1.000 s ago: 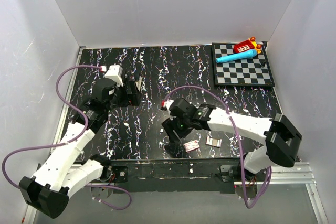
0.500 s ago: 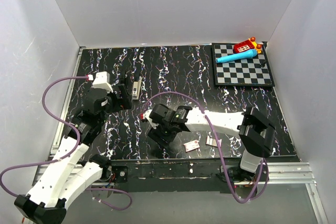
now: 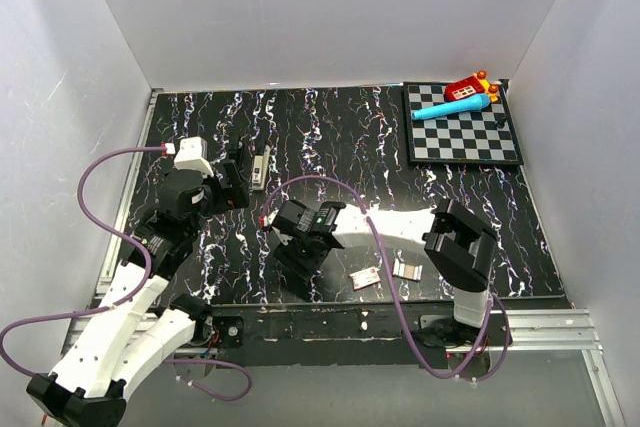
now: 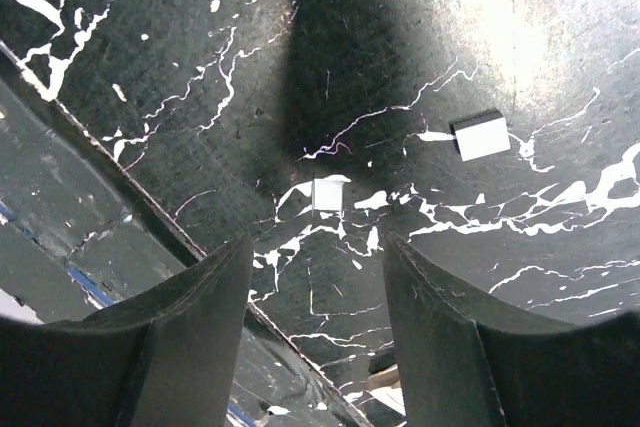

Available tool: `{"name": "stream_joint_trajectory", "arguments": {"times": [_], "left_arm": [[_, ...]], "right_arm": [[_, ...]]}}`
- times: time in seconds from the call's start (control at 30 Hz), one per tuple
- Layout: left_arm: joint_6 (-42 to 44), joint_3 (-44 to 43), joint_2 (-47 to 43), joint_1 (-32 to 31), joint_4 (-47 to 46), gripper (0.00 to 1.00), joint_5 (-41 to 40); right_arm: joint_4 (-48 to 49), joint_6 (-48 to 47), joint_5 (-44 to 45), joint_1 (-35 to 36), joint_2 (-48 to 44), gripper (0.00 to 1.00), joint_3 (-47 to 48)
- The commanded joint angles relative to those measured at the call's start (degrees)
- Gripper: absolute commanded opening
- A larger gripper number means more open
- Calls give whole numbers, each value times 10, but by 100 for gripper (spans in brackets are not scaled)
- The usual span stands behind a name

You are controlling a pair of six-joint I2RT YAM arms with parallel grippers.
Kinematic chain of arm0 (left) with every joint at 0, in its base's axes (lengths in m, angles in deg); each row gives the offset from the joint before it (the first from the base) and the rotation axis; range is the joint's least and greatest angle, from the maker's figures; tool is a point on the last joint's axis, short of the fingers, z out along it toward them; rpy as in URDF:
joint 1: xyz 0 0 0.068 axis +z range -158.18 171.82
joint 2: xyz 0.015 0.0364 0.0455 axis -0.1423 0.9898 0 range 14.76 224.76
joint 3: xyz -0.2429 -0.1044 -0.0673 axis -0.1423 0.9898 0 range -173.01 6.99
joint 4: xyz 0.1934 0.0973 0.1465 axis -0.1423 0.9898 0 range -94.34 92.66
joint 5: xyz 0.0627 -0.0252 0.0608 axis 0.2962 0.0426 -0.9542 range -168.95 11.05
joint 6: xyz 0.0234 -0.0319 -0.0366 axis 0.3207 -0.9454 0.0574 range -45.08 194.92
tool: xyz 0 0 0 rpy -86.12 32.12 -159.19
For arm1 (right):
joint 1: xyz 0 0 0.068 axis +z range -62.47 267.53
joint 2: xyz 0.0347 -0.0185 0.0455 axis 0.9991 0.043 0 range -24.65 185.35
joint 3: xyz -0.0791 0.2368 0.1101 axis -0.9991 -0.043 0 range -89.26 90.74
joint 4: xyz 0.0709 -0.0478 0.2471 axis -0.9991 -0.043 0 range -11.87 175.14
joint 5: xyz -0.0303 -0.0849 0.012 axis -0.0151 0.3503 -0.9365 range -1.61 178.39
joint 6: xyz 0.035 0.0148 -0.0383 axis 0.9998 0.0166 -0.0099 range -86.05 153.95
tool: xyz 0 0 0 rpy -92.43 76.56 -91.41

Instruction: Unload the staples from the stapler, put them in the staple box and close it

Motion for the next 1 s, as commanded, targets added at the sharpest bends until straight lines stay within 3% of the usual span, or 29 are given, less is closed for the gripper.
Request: {"name": "stream_joint_trajectory", "arguments": {"times": [0.0, 0.97], "left_arm": [[6, 5, -1, -3, 2, 98, -7], [10, 3, 7, -2, -2, 98, -3]], "right_arm": [[-5, 31, 12, 3, 15, 62, 27], [-16, 46, 30, 11, 66, 44, 51]]}}
